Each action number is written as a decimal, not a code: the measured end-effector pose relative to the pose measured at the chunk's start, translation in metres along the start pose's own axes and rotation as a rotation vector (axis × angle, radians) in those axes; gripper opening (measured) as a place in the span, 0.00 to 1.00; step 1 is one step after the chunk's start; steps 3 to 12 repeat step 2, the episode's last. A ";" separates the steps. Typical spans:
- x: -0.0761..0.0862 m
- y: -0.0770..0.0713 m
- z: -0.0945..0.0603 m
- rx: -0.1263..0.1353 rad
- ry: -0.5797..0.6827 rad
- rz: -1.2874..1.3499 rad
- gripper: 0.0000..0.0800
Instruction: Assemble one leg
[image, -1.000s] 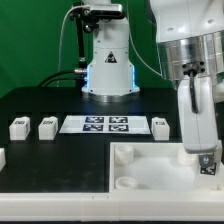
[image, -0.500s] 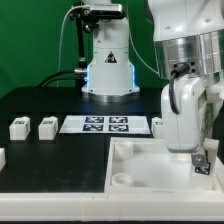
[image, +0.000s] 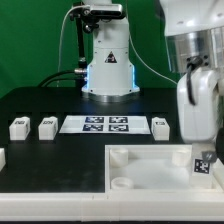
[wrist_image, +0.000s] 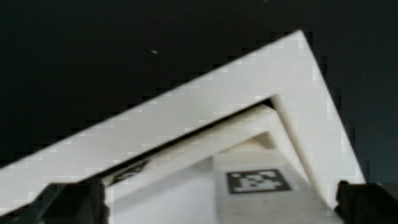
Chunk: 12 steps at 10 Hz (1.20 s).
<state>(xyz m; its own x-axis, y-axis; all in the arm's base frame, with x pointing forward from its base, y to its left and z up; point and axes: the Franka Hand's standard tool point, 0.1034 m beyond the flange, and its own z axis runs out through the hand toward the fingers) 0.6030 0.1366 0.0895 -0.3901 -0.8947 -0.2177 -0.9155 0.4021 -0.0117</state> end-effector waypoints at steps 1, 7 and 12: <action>-0.003 0.006 -0.004 -0.004 -0.004 -0.004 0.81; -0.001 0.005 -0.002 -0.004 -0.001 -0.004 0.81; -0.001 0.005 -0.002 -0.004 -0.001 -0.004 0.81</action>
Offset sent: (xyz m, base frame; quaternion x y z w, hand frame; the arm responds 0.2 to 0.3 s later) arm 0.0000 0.0000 0.0000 0.0000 0.0000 0.0000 1.0000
